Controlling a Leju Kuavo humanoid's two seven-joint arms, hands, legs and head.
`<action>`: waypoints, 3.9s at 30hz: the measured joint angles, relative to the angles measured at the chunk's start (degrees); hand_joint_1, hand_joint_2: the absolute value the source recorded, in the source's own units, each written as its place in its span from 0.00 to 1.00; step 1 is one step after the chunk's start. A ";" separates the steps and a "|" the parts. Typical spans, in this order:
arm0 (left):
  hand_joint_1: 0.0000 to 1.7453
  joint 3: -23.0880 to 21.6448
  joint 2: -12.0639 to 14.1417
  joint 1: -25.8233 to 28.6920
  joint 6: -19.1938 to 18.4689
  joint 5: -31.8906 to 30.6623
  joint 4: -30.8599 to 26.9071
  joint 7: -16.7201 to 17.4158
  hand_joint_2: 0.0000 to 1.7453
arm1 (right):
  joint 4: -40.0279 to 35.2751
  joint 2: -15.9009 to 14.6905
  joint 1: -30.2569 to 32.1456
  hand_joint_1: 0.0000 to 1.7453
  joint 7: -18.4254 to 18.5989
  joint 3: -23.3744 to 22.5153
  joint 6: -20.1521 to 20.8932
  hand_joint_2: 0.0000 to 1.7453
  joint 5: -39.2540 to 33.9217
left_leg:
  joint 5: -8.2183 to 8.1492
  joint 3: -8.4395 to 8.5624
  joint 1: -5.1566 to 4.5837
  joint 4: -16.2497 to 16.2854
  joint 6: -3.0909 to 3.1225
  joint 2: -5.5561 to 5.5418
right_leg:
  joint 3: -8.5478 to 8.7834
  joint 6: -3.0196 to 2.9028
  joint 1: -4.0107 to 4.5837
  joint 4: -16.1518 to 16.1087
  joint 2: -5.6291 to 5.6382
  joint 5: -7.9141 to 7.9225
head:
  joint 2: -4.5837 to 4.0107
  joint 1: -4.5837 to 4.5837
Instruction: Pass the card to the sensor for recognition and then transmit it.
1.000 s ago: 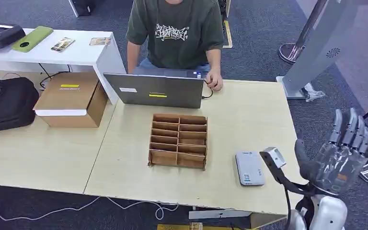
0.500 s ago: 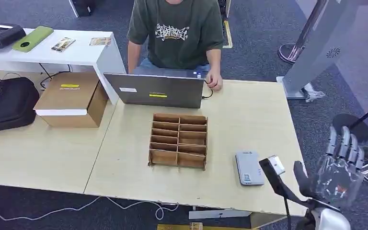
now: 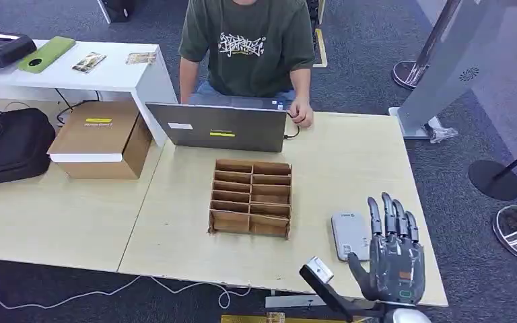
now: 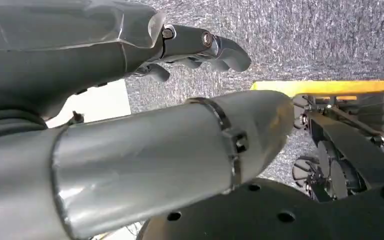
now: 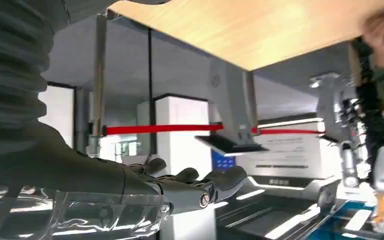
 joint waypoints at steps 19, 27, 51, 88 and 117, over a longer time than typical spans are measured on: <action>0.00 1.53 -0.28 -0.05 -0.24 -0.70 0.13 0.33 0.00 | 18.56 15.67 -5.73 0.00 -10.21 0.11 -1.34 1.00 -0.02 | 0.03 0.04 0.01 -0.01 -0.02 0.03 | 0.02 -0.01 0.01 0.02 0.03 0.01 | 0.00 -0.02; 0.00 1.51 -0.09 -0.40 -0.35 -1.42 0.13 1.09 0.00 | 27.23 19.18 -11.36 0.00 -11.14 1.73 -4.15 1.00 -0.02 | 0.04 0.03 0.01 -0.01 -0.02 0.01 | 0.02 -0.02 0.01 0.03 0.02 0.01 | 0.00 -0.02; 0.00 1.33 0.26 -0.86 -0.37 -0.31 0.13 1.55 0.00 | 48.89 22.27 -23.63 0.00 -13.87 6.58 -8.59 1.00 -0.02 | 0.04 0.03 0.01 0.00 -0.02 0.01 | 0.02 -0.01 0.01 0.03 0.02 0.02 | 0.00 0.00; 0.00 0.76 1.22 -0.81 -0.44 -0.15 0.13 1.55 0.00 | 46.36 20.41 -25.48 0.00 -14.53 5.81 -16.05 1.00 -0.02 | 0.05 0.04 0.00 0.00 -0.02 0.02 | 0.02 -0.02 0.00 0.03 0.03 0.03 | 0.00 -0.02; 0.00 -0.13 2.19 -0.91 -0.39 -2.88 0.13 1.55 0.00 | 52.61 21.29 -27.96 0.00 -19.10 -7.08 -17.93 1.00 -0.02 | 0.05 0.05 0.00 0.01 -0.02 0.02 | 0.02 -0.02 0.00 0.03 0.03 0.03 | 0.00 0.00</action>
